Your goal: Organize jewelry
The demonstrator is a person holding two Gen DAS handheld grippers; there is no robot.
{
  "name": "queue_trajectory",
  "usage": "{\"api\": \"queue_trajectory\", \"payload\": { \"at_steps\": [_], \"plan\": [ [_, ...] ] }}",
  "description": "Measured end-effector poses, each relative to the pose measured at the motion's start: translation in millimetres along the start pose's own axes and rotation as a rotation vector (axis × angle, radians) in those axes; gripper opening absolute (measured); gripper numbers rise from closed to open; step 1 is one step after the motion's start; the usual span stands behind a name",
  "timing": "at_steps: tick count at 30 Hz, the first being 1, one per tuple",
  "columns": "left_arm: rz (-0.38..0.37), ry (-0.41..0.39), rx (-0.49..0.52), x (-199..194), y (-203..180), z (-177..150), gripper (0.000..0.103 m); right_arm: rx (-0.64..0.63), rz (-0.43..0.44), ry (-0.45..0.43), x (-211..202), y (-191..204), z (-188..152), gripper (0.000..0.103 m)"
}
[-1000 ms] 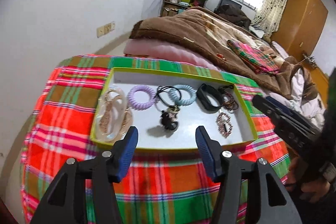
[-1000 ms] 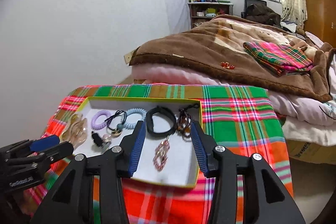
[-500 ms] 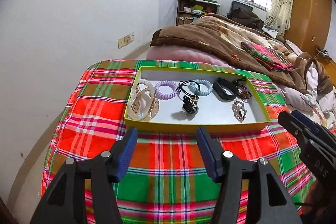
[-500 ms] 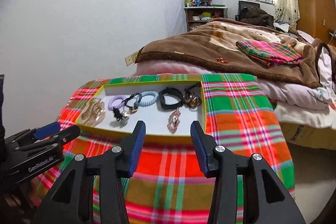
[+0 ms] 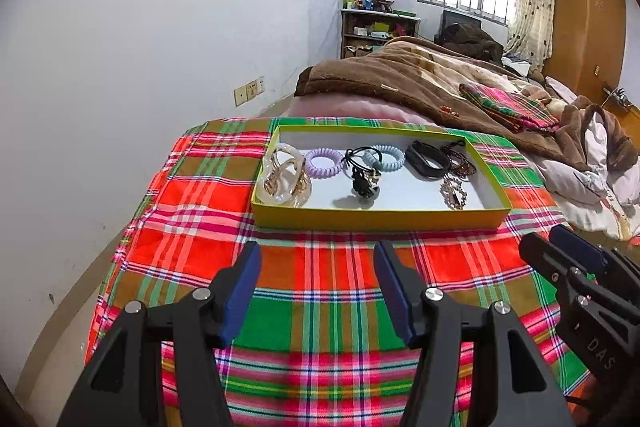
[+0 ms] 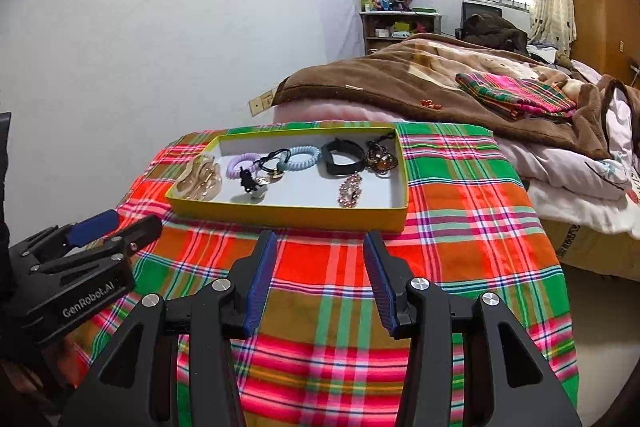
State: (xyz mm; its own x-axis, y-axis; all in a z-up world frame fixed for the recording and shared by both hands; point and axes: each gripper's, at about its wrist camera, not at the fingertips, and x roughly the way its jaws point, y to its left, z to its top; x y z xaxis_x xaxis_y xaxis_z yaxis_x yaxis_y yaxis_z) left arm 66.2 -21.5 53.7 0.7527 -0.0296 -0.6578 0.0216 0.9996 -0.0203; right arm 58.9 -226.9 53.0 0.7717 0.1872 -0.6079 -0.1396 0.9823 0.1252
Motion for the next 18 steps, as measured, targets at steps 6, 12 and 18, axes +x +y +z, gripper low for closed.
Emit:
{"api": "queue_trajectory", "payload": {
  "at_steps": [6,12,18],
  "plan": [
    [-0.002,-0.016,0.006,-7,-2,-4,0.060,0.002,0.009,-0.002,-1,4,-4,0.046],
    [0.000,-0.017,-0.010,-9,1,-7,0.060,0.007,0.015,-0.008,-2,6,-7,0.046],
    [-0.001,-0.020,-0.020,-11,2,-9,0.060,-0.005,0.007,-0.005,-2,9,-9,0.046]
  ]
}}
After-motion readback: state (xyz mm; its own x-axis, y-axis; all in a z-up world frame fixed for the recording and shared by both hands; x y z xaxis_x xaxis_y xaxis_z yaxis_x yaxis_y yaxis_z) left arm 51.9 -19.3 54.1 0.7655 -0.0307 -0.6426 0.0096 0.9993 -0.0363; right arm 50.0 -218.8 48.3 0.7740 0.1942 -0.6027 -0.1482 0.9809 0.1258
